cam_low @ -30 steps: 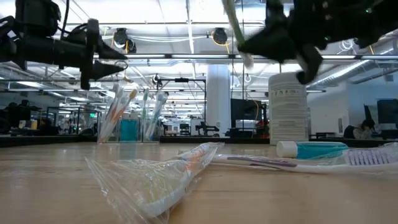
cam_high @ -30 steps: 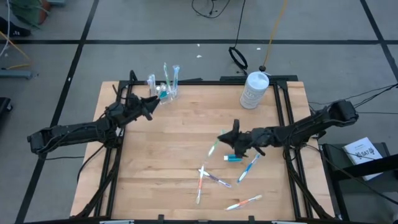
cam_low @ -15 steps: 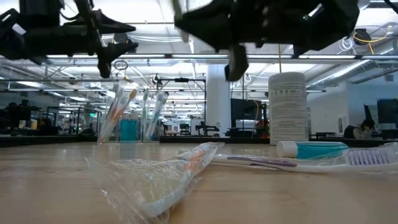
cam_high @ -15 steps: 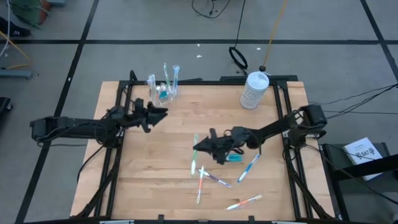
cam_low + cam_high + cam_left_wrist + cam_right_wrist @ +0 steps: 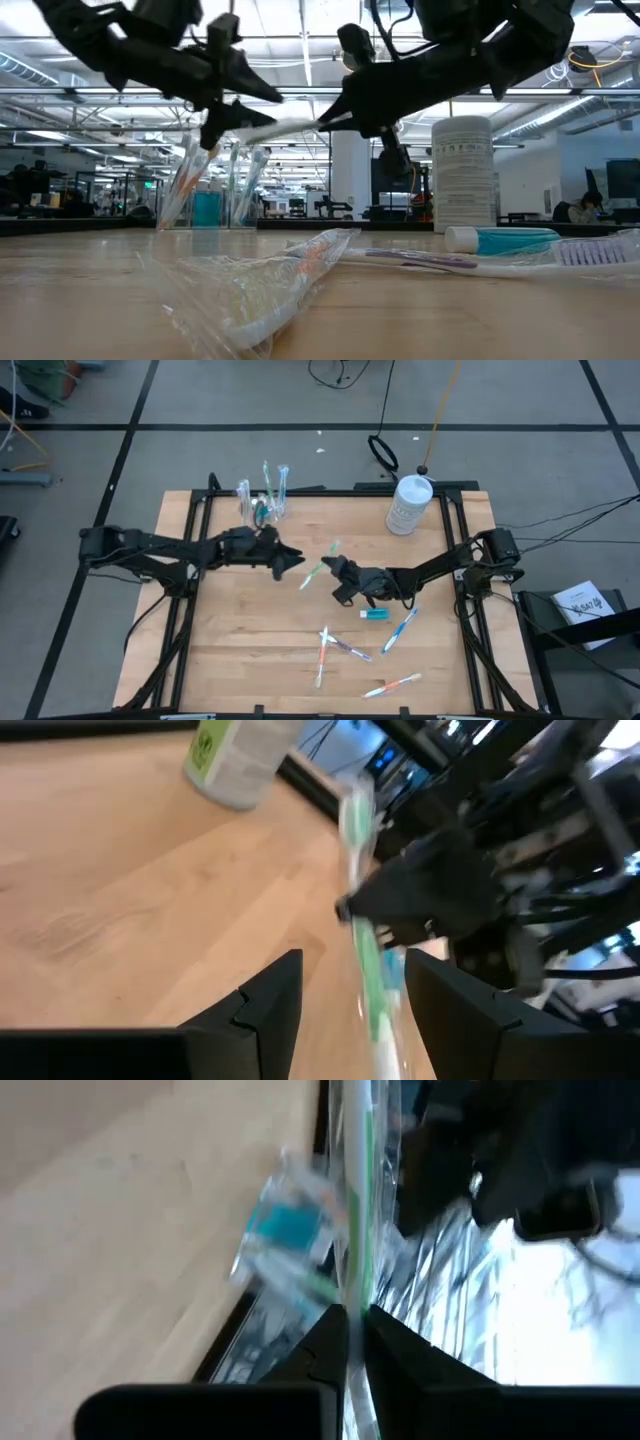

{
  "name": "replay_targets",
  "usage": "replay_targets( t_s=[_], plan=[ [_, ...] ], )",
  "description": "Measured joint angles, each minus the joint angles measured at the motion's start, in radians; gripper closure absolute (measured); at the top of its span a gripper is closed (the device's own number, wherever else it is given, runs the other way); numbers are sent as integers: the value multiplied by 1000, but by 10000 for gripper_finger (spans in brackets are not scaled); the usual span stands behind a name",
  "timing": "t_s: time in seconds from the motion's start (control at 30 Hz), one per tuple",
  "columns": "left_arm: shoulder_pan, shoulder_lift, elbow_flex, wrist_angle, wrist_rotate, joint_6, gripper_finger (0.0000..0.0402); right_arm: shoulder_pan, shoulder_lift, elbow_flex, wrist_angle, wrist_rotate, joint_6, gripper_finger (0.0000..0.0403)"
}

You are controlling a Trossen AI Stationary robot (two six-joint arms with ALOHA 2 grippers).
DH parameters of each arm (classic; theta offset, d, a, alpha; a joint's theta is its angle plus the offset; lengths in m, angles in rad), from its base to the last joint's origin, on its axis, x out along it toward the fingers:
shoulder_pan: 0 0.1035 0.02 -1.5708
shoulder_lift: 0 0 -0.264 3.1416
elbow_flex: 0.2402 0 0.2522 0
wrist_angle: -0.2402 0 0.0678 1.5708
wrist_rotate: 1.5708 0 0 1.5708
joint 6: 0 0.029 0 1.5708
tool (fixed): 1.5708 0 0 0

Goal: Pick & Place toothbrushing station
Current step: Put the green toothbrush into the transparent organizer

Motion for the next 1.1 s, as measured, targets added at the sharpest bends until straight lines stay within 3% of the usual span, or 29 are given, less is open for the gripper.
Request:
replay_targets(
  t_s=[0.13,0.33,0.63,0.8,1.1],
  plan=[
    [1,119,78,-1,9,20,218,-1,-1,0,-9,34,97,384],
    [1,258,188,3,61,41,218,-1,0,0,-31,15,109,384],
    [1,348,224,0,103,89,221,-1,0,0,-36,16,191,383],
    [0,342,223,-2,103,92,270,0,0,0,-65,16,207,377],
    [15,339,223,-4,104,122,364,-6,-1,0,-62,15,327,327]
  ],
)
